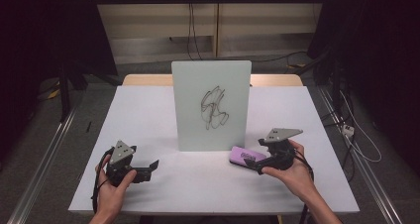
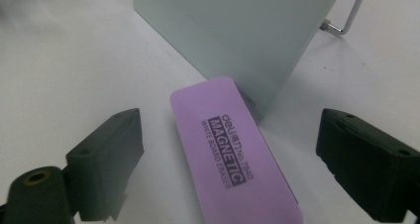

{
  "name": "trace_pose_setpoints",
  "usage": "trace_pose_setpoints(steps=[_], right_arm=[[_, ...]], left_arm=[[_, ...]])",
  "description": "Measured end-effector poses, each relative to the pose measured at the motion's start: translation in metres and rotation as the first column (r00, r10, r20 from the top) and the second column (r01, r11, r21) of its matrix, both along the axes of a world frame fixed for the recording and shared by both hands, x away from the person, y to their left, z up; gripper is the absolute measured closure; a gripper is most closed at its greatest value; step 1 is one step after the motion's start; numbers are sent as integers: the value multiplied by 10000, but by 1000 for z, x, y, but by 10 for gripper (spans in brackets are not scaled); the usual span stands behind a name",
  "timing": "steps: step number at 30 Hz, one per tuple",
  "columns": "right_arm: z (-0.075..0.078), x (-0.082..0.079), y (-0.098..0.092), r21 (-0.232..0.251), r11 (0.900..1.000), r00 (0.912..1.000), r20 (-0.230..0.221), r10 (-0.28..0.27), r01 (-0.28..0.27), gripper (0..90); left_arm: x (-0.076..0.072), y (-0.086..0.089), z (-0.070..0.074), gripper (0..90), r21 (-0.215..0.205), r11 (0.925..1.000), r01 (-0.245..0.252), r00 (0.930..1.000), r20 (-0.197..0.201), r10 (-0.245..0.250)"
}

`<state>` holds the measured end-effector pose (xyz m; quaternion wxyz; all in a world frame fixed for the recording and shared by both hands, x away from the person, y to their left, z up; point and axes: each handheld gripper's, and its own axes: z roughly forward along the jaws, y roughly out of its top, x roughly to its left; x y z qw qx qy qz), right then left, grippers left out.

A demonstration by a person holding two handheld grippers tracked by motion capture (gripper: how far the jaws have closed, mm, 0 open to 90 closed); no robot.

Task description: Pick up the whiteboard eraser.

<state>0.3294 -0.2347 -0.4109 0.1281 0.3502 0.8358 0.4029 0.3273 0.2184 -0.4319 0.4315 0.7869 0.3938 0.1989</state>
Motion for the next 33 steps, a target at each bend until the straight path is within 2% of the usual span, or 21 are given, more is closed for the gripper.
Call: trace_pose_setpoints(steps=[5, 8, 9, 10, 15, 17, 18, 19, 23, 26, 29, 33], right_arm=[[4, 14, 8, -462, 9964, 9970, -338, 689, -705, 148], [5, 19, 11, -583, 9940, 9950, -450, 897, -922, 154], [4, 23, 14, -763, 9904, 9921, -571, 1114, -1156, 182], [4, 24, 14, -753, 9903, 9919, -589, 1128, -1171, 183], [-1, 30, 15, -1081, 9817, 9833, -1097, 1449, -1567, 209], [-1, 33, 16, -1261, 9738, 9778, -1152, 1750, -1892, 243], [-1, 33, 19, -1347, 9734, 9785, -1172, 1699, -1851, 248], [0, 34, 20, -1679, 9674, 9787, -1113, 1725, -1896, 244], [-3, 36, 26, -2023, 9536, 9703, -1400, 1973, -2231, 259], [-5, 37, 26, -2059, 9499, 9670, -1485, 2070, -2350, 262], [-6, 37, 26, -2024, 9432, 9576, -1730, 2306, -2636, 318], [-8, 38, 25, -2067, 9417, 9569, -1755, 2312, -2655, 335]], left_arm=[[0, -1, 0, 54, 10, 10000, 44, 10000, -12, -44], [0, -1, 0, 55, 5, 10000, 65, 10000, -16, -65], [0, -1, 0, 57, -27, 10000, 55, 10000, 24, -55], [0, 0, 1, 59, 78, 9999, 86, 10000, 37, -86], [1, 1, 1, 61, -22, 9999, -106, 9999, 121, 106], [1, 1, 1, 61, 26, 10000, -72, 9999, 74, 72], [1, 1, 1, 61, 26, 10000, -72, 9999, 74, 72], [0, 0, 0, 61, 52, 10000, -15, 10000, 38, 15], [0, -1, -1, 61, 132, 9999, 91, 9999, -44, -91], [1, -1, -2, 61, 151, 9998, 129, 9999, -62, -128], [1, -2, -2, 61, 109, 9998, 135, 9999, -54, -135], [0, -3, -2, 62, 167, 9994, 317, 9995, -55, -317]])
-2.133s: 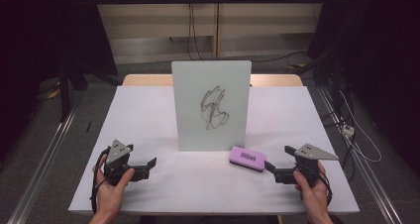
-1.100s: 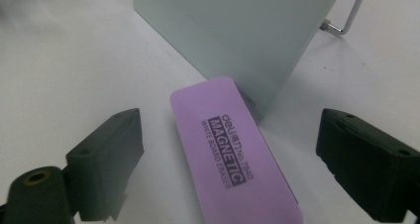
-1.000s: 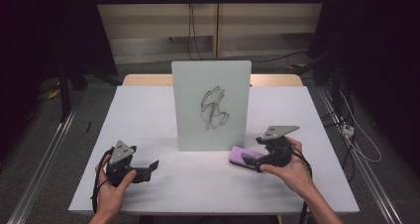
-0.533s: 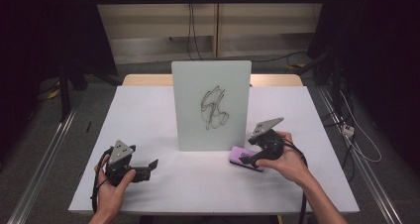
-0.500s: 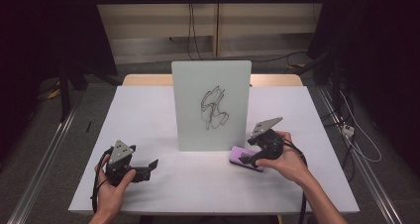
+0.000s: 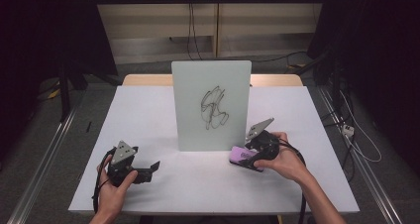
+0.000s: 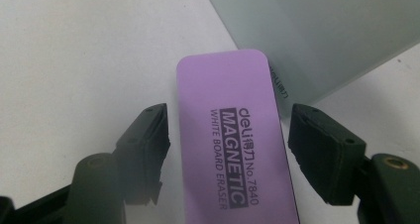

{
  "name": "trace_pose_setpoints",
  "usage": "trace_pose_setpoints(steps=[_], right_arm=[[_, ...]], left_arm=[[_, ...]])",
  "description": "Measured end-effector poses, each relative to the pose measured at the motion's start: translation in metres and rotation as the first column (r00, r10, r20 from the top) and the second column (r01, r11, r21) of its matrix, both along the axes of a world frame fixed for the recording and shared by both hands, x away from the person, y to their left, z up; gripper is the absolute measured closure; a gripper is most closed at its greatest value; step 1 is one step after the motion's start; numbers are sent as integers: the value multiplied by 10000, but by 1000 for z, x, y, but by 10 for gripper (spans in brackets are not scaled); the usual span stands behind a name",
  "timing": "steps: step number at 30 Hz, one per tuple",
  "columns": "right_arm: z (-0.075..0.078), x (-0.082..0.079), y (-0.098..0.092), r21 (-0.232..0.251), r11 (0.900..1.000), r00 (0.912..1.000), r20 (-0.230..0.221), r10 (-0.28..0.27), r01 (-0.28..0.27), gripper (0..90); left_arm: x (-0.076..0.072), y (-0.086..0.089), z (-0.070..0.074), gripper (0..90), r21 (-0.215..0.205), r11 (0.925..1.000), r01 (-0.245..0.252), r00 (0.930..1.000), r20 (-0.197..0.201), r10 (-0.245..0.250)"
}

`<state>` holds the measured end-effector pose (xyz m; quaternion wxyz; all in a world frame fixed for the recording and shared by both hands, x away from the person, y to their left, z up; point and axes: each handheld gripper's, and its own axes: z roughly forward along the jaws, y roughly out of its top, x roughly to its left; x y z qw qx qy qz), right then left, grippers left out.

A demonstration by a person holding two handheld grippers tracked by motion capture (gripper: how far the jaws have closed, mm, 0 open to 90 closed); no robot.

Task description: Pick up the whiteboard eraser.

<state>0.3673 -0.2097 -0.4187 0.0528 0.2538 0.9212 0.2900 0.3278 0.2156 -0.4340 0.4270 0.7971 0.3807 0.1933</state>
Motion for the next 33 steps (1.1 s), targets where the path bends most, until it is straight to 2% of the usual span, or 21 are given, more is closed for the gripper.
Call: trace_pose_setpoints(steps=[2, 8, 11, 12, 14, 17, 19, 20, 25, 27, 33], right_arm=[[0, 1, 0, -22, 10000, 9999, -98, 53, -54, 369], [1, 1, -2, -91, 9999, 9999, -47, 104, -104, 376], [0, 0, -2, -253, 9996, 9997, -207, 106, -111, 385], [-1, 0, -1, -460, 9987, 9994, -298, 195, -208, 386], [-1, 2, 1, -716, 9968, 9990, -283, 337, -357, 396], [1, 3, 3, -841, 9951, 9983, -327, 485, -511, 401], [2, 5, 5, -1016, 9926, 9974, -357, 625, -658, 402], [2, 5, 5, -1097, 9918, 9974, -367, 616, -653, 403], [1, 7, 6, -1193, 9898, 9956, -619, 709, -779, 386], [1, 7, 6, -1147, 9910, 9973, -355, 646, -683, 403], [1, 7, 8, -1303, 9887, 9963, -512, 686, -748, 405]], left_arm=[[0, -1, 0, 62, 14, 10000, -13, 10000, -19, 13], [-1, 0, 0, 62, 7, 10000, 38, 10000, 10, -38], [-1, 1, 0, 62, -4, 10000, -9, 10000, 24, 9], [-1, 1, 0, 62, 26, 10000, -15, 10000, -48, 15], [0, 1, -1, 62, 24, 10000, 3, 10000, -60, -3], [0, 0, 0, 62, 35, 10000, -15, 10000, -43, 16], [0, 1, 1, 62, 107, 9996, -253, 9997, 77, 252], [0, 2, 1, 62, 7, 9995, -321, 9995, 67, 321], [0, 3, 0, 62, 29, 9993, -370, 9993, -5, 370], [0, 3, 1, 61, 45, 9991, -427, 9991, 53, 426], [0, 6, 1, 58, 4, 9976, -686, 9976, 114, 686]])
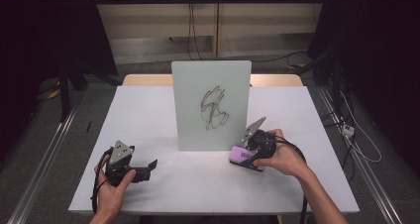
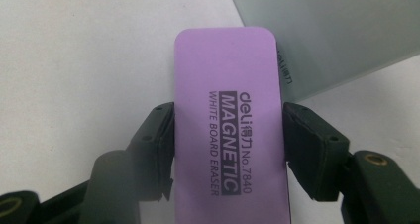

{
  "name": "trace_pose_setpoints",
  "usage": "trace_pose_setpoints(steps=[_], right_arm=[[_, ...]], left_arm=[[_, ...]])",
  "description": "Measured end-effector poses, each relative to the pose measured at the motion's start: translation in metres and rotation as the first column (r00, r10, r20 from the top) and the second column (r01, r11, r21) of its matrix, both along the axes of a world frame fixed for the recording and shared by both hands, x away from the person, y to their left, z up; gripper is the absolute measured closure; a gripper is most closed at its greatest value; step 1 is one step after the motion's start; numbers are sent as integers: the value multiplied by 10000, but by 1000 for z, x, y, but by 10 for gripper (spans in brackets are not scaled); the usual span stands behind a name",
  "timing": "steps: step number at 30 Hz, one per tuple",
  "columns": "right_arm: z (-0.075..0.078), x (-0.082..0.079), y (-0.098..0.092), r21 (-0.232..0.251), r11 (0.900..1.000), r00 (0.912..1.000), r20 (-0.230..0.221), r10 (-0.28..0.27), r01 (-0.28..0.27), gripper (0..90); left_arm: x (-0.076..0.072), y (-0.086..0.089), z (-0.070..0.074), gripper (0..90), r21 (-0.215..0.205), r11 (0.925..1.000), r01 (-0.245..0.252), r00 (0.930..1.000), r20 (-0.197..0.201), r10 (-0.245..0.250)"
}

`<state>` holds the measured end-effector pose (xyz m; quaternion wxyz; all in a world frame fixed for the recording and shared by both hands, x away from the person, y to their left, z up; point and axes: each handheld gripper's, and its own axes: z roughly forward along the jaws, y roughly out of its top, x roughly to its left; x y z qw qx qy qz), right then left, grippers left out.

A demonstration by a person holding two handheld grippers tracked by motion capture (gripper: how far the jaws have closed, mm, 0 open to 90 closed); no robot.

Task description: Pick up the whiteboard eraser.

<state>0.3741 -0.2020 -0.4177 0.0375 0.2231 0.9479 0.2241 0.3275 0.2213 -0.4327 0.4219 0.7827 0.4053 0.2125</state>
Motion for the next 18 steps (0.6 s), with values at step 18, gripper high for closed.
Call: trace_pose_setpoints(steps=[18], right_arm=[[6, -7, -4, 561, 9974, 9985, 290, -471, 454, 416]], left_arm=[[0, 1, 0, 58, -84, 10000, 38, 10000, -77, -39]])
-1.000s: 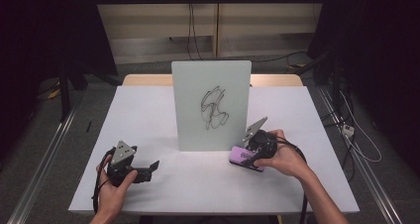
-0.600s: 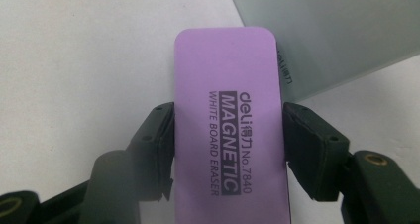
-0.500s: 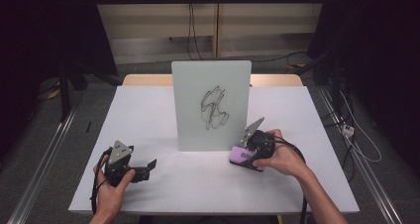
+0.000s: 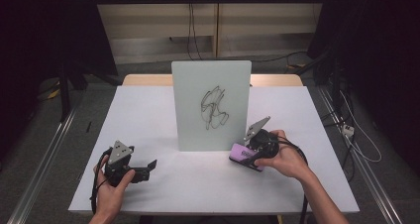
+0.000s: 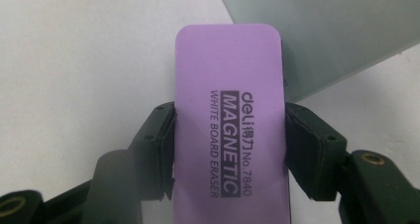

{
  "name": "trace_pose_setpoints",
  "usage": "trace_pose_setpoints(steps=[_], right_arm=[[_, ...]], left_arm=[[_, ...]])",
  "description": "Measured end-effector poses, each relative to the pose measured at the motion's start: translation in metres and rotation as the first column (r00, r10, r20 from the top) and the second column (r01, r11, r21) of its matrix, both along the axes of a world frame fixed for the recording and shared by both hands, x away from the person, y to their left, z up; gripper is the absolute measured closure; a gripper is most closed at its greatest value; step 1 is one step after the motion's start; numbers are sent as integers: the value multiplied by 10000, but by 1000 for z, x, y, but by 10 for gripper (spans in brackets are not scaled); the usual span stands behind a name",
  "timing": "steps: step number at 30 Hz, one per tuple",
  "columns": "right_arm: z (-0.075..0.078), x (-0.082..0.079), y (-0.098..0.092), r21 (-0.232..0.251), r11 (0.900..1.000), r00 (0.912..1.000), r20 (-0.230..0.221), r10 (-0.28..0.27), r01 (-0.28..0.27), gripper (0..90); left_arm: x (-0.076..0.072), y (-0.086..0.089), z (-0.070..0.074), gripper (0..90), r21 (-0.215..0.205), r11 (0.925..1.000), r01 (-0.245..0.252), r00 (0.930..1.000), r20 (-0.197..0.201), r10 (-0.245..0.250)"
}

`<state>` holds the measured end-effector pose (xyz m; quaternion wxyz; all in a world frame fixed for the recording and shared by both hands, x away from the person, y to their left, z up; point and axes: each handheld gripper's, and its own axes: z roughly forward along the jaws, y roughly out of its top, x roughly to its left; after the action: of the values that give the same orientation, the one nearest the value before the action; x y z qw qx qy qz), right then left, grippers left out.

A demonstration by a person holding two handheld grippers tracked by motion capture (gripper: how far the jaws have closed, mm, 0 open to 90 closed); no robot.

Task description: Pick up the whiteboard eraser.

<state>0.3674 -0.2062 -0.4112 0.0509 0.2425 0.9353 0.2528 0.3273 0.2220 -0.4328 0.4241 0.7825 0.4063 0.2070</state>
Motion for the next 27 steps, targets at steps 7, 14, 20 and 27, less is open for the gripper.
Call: trace_pose_setpoints(steps=[7, 14, 20, 27], right_arm=[[0, -9, 0, 421, 9987, 9986, 433, -318, 300, 417], [3, -15, -1, 1000, 9937, 9941, 906, -596, 505, 417], [4, -23, 1, 1332, 9895, 9870, 1419, -751, 562, 417], [3, -25, 1, 1783, 9814, 9800, 1704, -1024, 716, 417]], left_arm=[[0, 0, 1, 58, -33, 10000, 33, 10000, 22, -33], [0, 1, 1, 59, -46, 10000, 69, 10000, 15, -69], [0, 1, 1, 59, -110, 9999, 53, 10000, 8, -53], [-1, 2, 1, 59, -171, 9999, 27, 10000, 39, -26]])
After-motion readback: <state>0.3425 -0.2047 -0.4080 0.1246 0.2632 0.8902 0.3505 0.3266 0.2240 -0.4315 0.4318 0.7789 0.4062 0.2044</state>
